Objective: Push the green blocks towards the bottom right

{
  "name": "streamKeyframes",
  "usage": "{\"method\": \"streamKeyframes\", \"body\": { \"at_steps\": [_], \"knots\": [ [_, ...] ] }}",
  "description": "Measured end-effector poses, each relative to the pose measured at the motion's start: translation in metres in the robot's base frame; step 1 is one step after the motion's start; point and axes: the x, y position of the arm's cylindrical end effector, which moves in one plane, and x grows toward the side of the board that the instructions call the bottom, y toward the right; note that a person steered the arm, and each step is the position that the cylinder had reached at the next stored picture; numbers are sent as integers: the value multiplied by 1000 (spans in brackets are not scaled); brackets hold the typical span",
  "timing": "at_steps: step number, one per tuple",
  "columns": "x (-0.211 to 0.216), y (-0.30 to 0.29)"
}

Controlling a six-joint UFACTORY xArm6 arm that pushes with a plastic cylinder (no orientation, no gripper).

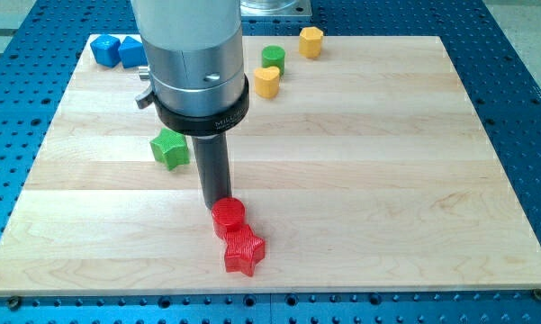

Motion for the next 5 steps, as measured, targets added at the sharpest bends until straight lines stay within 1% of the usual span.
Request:
{"method": "streamKeyframes", "body": {
  "at_steps": [1,2,3,4,5],
  "knots": [
    [14,9],
    [0,10],
    [-67,5],
    [-159,-14],
    [-155,-98]
  ]
}}
